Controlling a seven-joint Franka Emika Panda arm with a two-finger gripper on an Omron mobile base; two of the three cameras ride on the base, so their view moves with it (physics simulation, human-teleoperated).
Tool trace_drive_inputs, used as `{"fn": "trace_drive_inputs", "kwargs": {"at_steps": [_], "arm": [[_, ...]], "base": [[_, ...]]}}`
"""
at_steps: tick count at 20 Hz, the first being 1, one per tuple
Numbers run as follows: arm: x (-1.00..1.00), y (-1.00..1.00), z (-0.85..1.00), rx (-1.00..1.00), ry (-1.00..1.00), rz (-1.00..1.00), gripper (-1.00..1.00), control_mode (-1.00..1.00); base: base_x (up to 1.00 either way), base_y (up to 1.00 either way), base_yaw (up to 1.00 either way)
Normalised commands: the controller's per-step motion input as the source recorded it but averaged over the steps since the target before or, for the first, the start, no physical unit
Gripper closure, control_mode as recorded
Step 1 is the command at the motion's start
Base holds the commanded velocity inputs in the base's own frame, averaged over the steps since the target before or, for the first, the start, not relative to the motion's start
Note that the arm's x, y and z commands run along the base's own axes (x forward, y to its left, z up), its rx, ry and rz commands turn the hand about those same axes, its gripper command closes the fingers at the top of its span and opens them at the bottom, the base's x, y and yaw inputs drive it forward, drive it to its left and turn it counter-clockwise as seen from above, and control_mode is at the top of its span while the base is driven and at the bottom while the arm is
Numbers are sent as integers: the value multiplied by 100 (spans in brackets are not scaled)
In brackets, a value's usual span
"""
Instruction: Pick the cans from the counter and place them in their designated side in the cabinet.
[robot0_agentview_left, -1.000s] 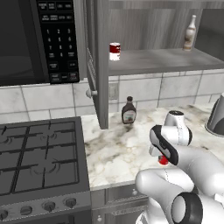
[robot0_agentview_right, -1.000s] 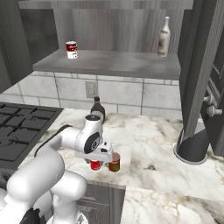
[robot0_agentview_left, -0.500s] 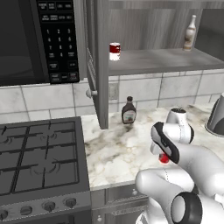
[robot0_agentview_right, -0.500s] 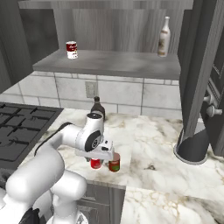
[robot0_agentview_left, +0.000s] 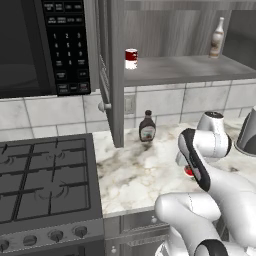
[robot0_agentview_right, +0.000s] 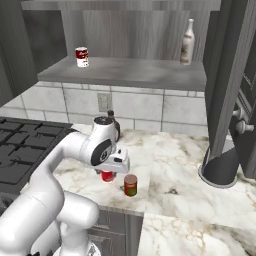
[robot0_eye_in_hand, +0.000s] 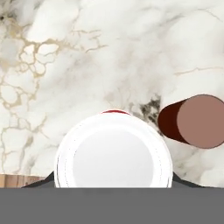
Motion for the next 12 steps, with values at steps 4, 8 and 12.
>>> {"fn": "trace_drive_inputs", "kwargs": {"at_steps": [4,8,12], "arm": [[-21,11,55,0,-13,5,100,-100],[-39,16,41,0,-20,7,100,-100],[-35,17,45,0,-20,7,100,-100]], "base": [[0,0,0],[0,0,0],[0,0,0]]}}
